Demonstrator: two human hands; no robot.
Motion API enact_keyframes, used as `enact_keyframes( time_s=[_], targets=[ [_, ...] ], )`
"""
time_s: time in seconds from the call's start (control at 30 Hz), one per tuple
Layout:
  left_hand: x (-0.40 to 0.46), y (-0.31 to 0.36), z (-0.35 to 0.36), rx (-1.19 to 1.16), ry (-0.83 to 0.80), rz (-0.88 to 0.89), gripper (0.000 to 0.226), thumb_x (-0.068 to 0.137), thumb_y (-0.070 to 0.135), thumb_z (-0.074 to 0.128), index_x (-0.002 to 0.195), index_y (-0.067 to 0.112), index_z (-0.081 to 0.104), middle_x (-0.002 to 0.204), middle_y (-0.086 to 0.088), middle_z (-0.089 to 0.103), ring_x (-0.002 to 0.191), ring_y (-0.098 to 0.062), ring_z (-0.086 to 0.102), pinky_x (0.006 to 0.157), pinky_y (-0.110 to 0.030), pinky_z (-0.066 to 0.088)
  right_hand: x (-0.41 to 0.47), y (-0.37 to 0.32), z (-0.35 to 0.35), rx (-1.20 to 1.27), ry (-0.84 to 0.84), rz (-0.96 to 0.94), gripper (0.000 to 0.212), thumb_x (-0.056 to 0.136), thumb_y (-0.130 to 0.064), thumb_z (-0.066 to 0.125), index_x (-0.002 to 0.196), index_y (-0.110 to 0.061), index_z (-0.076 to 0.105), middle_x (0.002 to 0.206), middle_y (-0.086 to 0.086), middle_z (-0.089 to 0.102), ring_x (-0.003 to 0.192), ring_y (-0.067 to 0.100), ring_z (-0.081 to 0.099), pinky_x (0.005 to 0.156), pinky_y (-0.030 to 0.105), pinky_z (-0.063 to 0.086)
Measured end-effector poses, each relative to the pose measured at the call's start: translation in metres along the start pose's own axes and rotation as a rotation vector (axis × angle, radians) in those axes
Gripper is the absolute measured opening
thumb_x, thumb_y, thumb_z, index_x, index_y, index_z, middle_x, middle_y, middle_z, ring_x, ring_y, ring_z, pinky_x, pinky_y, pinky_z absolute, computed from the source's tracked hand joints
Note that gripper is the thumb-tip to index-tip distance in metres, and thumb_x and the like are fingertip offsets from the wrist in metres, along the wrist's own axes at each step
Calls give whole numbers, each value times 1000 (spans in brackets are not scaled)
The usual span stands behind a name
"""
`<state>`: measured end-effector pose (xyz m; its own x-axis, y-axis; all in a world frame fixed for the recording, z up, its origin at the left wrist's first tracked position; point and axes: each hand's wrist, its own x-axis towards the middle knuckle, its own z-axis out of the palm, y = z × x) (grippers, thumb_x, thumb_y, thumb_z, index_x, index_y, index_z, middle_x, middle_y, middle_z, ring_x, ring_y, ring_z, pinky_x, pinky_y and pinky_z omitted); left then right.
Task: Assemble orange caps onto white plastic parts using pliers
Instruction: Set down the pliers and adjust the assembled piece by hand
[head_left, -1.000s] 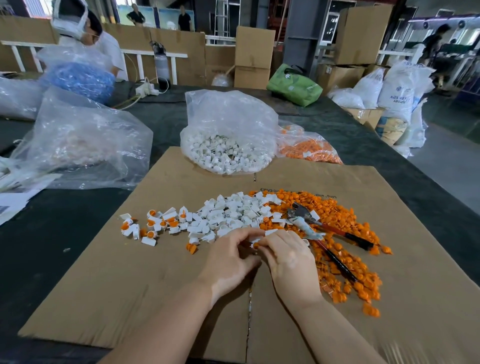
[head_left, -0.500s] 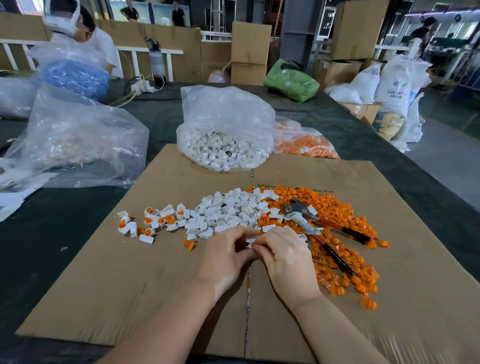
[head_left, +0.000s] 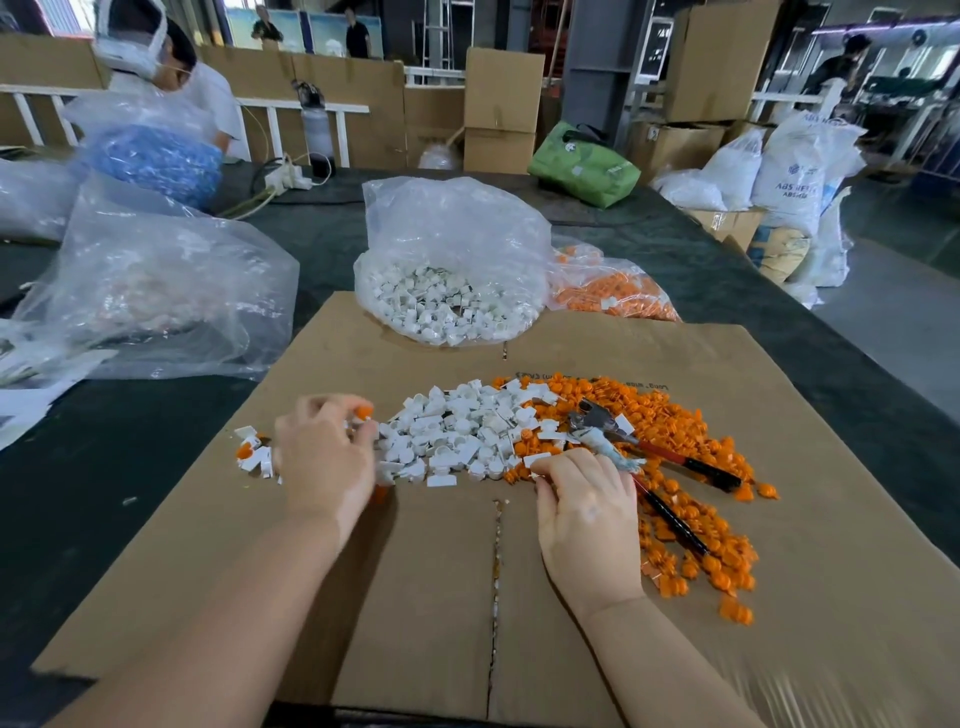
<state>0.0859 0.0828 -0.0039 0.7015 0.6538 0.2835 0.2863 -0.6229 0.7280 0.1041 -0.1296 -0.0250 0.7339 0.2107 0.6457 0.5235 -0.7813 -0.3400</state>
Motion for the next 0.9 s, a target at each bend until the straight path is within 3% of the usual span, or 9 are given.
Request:
enact_keyframes(
  time_s=[0.13, 0.37, 0.47, 0.6, 0.8, 0.9],
  targets=[
    [6, -14, -4, 230, -27, -54, 18, 93, 19, 54, 107, 18, 66, 120, -6, 49, 118, -30, 38, 98, -43, 33, -1, 1, 2, -66, 26, 84, 18, 71, 6, 73, 77, -11, 69, 77, 3, 63, 72, 26, 60, 69, 41, 44],
    [1, -8, 1, 320, -7, 29, 33, 95, 23, 50, 127, 21, 57, 140, -4, 44, 130, -28, 30, 107, -41, 22, -1, 2, 4, -110, 22, 124, 25, 65, 12, 73, 74, -11, 69, 76, 3, 64, 71, 27, 61, 68, 41, 44],
    [-5, 4, 7, 183, 32, 166, 32, 89, 19, 59, 122, 18, 61, 129, -4, 51, 123, -27, 33, 104, -39, 24, -1, 1, 5, -127, 30, 112, 25, 64, 12, 74, 73, -11, 69, 75, 3, 64, 70, 27, 61, 67, 40, 44],
    [-19, 21, 23, 80, -111, 346, 23, 87, 17, 63, 110, 17, 65, 107, 0, 55, 106, -18, 41, 86, -18, 27, -2, 0, 3, -170, 58, 167, 20, 62, 4, 77, 71, -11, 67, 73, 3, 64, 69, 27, 61, 68, 40, 44],
    [-25, 29, 42, 220, -234, 366, 34, 94, 27, 52, 128, 27, 55, 122, 6, 55, 112, -18, 39, 94, -28, 33, -3, -1, 3, -271, -8, 218, 26, 60, -19, 83, 81, -9, 70, 74, 7, 66, 69, 29, 63, 69, 41, 45],
    [-24, 30, 44, 185, -248, 372, 25, 93, 23, 57, 117, 25, 61, 113, 6, 57, 99, -13, 36, 79, -19, 26, -3, -1, 3, -274, -29, 193, 20, 62, -11, 84, 75, -11, 69, 71, 4, 65, 66, 27, 62, 71, 43, 47]
  ],
)
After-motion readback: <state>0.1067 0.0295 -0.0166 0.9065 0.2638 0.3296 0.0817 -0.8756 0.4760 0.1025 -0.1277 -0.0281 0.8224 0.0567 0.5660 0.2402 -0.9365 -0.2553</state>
